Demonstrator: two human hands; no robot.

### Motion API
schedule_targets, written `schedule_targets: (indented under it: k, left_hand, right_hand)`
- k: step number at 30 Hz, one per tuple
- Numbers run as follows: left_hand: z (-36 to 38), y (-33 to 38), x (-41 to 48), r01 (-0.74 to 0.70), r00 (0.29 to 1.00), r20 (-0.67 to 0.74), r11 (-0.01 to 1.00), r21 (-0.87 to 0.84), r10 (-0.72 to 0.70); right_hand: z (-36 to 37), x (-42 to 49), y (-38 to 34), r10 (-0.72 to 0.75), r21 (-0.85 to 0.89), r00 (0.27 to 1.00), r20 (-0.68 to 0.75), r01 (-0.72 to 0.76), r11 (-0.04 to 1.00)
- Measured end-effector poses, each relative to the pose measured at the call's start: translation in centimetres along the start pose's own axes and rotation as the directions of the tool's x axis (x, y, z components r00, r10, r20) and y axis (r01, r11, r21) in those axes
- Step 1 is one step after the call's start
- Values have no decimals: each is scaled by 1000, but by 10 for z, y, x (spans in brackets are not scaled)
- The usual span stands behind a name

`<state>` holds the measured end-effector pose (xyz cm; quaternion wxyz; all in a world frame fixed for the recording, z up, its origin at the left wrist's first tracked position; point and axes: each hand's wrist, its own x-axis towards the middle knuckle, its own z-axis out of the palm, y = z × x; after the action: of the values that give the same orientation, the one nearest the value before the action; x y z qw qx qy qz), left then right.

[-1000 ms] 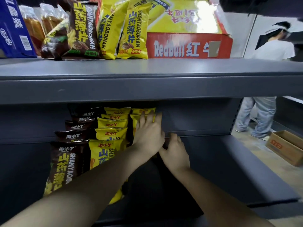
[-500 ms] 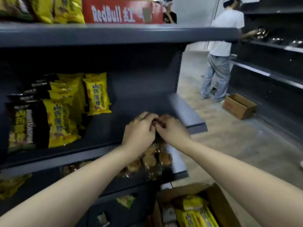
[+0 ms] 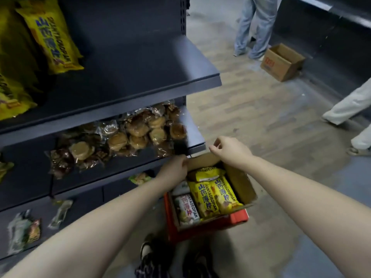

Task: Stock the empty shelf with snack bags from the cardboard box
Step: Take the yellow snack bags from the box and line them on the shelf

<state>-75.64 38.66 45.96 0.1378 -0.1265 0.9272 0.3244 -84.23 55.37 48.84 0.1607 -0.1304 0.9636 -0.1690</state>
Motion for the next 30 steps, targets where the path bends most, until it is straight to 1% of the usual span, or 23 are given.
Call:
schedule_targets:
  k: [2, 5, 8, 11, 13, 16, 17, 19, 22, 24, 27, 30]
  left_hand:
    - [30, -6, 5, 106, 992, 69, 993, -41, -103]
    - [70, -19, 10, 271, 951, 186, 955, -119, -246]
    - [107, -34, 20, 405, 902, 240, 895, -187, -358]
    - [139, -43, 30, 542, 839, 289, 757, -365, -461]
    - [144, -36, 28, 603, 796, 318, 621, -501, -516]
    - [156, -30, 32, 691, 709, 408, 453, -563, -575]
    - [161, -28, 33, 702, 690, 419, 407, -584, -590]
    - [175, -32, 40, 709, 675, 438, 359, -607, -594]
    - [191, -40, 48, 708, 672, 447, 335, -622, -591]
    - [197, -44, 51, 691, 682, 421, 339, -638, -598]
    - [206, -53, 58, 683, 687, 381, 371, -629, -619]
    - [206, -56, 57, 658, 712, 361, 394, -642, -602]
  right_hand:
    - [23, -2, 19, 36, -7, 998, 51, -36, 999]
    - [59, -6, 41, 63, -14, 990, 123, -62, 998]
    - [91, -4, 59, 111, -11, 968, 225, -111, 994]
    - [118, 0, 75, 174, -9, 936, 307, -180, 984]
    - [134, 4, 83, 212, -35, 915, 343, -213, 976]
    - [154, 12, 89, 269, -67, 891, 365, -264, 962]
    - [161, 15, 90, 294, -68, 883, 367, -289, 955]
    - [175, 19, 91, 344, -56, 864, 368, -348, 936]
    - [190, 24, 95, 405, 5, 836, 370, -438, 899]
    - [196, 27, 96, 431, 21, 821, 374, -473, 881]
    - [197, 28, 97, 434, 37, 821, 371, -481, 876]
    - [197, 29, 96, 432, 80, 826, 363, -490, 868]
